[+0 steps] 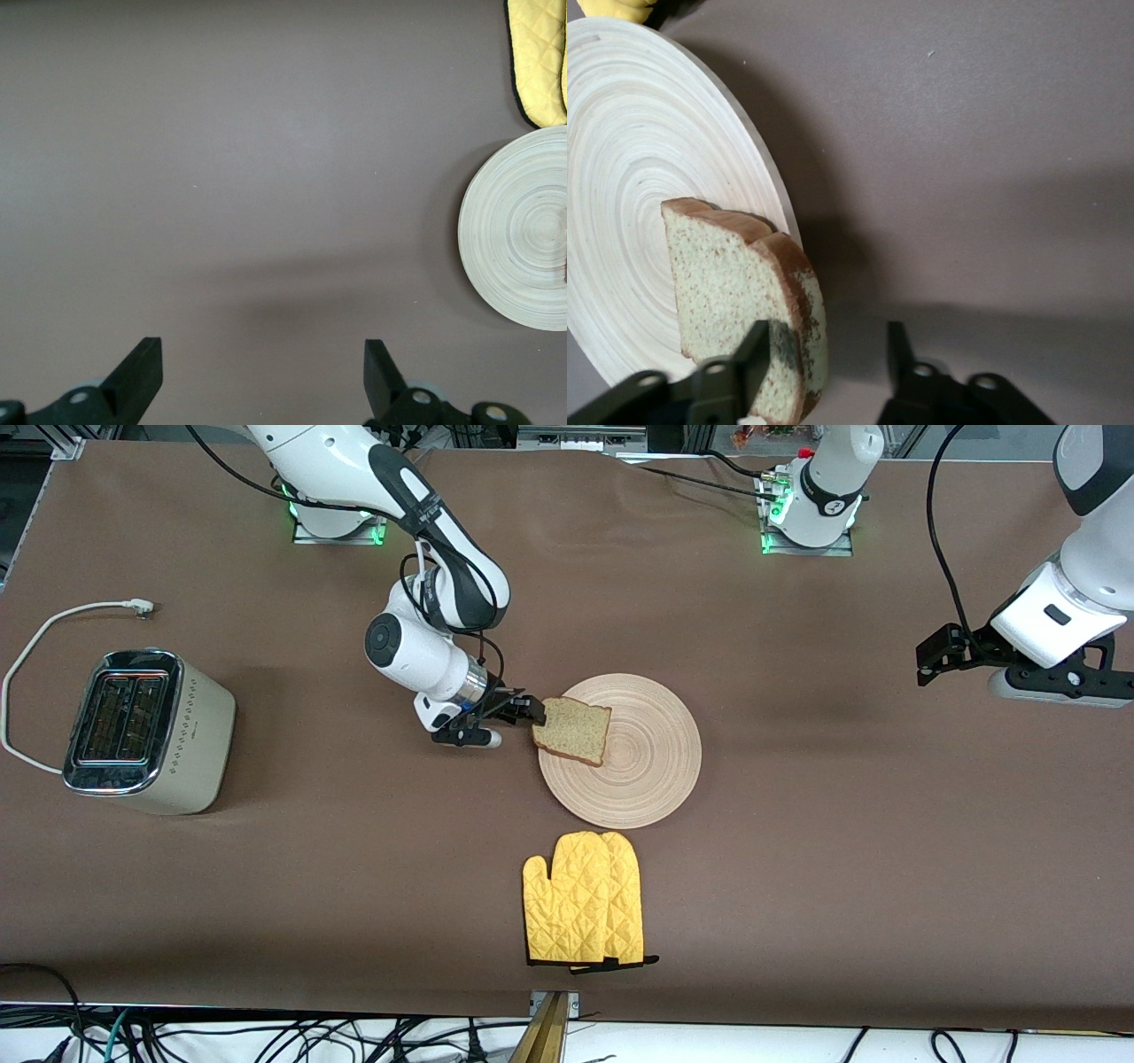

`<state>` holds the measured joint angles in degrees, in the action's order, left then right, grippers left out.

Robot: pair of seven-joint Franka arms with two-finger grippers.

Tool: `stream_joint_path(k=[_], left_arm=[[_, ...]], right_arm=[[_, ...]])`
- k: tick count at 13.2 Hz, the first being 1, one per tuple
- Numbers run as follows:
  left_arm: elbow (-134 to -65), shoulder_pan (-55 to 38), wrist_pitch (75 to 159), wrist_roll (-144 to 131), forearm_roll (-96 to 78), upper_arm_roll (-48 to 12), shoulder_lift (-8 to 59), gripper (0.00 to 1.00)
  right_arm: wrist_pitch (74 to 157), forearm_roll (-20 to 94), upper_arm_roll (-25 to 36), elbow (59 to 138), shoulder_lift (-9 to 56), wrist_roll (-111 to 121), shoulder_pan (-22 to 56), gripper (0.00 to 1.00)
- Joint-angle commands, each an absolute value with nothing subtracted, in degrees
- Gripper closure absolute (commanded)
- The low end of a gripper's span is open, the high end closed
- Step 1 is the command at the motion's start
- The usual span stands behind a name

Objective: Move plate and put bread in toaster
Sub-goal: 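Reach the right gripper to the bread slice on the plate, then grasp the bread slice with the right gripper and lift it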

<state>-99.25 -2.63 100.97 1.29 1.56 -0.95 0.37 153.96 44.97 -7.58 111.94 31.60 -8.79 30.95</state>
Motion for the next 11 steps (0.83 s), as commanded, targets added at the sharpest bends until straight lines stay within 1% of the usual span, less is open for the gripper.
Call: stream_joint_path(k=[1, 7, 11], left_arm=[[-98.44, -2.72, 99.93, 0.62, 1.49, -0.70, 0.44, 0.00], [-98.44, -2.73, 99.93, 0.62, 1.49, -0.79, 0.53, 0.00], [-98.44, -2.81, 99.32, 0.53, 1.49, -0.79, 0.53, 0.00]], right_arm=[[154.95, 46.67, -7.65, 111.01, 32.43, -8.26, 31.38, 0.51], [155.04, 47.28, -7.73, 110.30, 33.05, -8.88, 31.90, 0.74], [155.04, 48.25, -7.91, 109.69, 33.31, -8.79, 32.25, 1.00]])
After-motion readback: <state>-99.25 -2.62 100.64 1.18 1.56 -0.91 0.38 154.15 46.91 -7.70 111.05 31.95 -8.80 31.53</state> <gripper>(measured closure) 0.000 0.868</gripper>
